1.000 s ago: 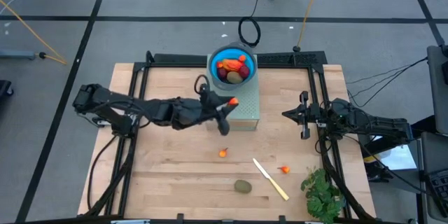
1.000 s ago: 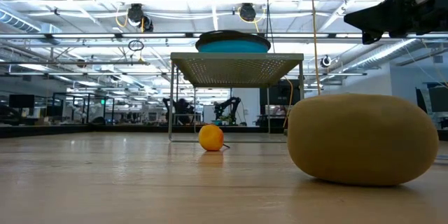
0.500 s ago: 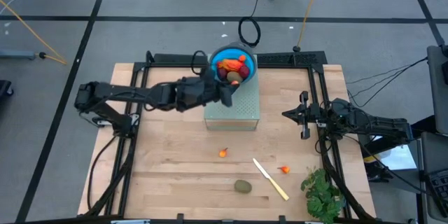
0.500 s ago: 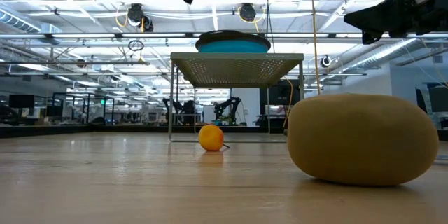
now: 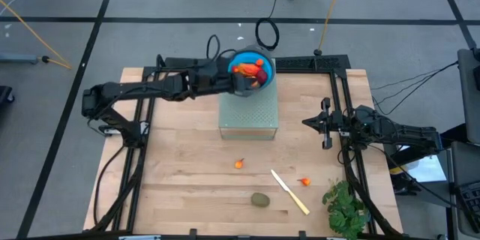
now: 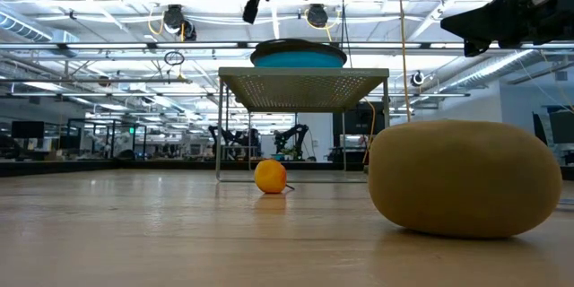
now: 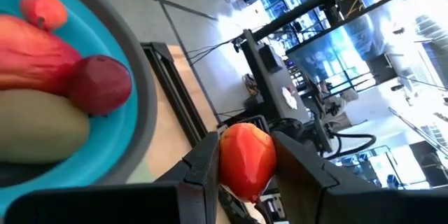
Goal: Pick & Place Fruit
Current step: Put the peach into the blue strainer bowl on the shelf
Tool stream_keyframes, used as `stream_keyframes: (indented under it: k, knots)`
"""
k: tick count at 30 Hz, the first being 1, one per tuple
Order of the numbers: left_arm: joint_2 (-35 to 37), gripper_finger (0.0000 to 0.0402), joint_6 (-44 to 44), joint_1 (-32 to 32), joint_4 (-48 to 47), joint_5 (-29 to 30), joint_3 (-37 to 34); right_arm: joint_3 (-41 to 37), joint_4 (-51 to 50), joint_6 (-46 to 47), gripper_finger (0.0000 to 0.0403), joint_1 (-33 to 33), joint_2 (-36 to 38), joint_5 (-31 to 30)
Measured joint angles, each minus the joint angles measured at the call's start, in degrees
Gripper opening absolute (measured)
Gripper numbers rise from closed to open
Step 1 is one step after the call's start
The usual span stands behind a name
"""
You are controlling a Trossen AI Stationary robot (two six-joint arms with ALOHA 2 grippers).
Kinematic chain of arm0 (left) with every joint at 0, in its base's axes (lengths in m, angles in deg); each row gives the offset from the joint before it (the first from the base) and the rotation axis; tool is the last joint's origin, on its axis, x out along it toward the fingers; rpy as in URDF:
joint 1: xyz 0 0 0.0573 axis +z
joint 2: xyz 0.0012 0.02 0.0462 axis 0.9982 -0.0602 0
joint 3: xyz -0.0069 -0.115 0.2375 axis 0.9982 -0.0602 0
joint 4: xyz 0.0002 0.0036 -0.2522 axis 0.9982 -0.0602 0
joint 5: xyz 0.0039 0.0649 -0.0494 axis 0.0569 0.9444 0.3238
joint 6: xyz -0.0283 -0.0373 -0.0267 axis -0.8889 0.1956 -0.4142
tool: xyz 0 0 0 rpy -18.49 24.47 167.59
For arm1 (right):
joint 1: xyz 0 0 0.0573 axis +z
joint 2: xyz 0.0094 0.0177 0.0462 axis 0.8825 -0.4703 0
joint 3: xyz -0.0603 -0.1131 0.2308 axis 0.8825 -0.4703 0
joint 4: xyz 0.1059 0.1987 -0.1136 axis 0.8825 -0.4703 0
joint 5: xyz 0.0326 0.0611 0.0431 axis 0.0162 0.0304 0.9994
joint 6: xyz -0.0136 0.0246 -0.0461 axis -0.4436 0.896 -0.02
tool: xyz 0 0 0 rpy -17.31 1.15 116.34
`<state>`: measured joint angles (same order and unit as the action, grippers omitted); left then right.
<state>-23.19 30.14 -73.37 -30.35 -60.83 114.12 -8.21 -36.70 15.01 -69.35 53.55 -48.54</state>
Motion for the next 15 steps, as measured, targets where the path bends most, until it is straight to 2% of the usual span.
stream_keyframes:
  k: [8,15]
  knots:
    - [0.0,0.0108,1.47,3.55,0.0,-3.19,0.0,0.0,0.0,-0.02,0.0,0.0,0.01,-0.01]
    - [-0.07,0.0108,5.62,5.23,-3.07,-2.96,2.46,0.0,0.0,-0.02,0.0,0.0,0.0,-0.03]
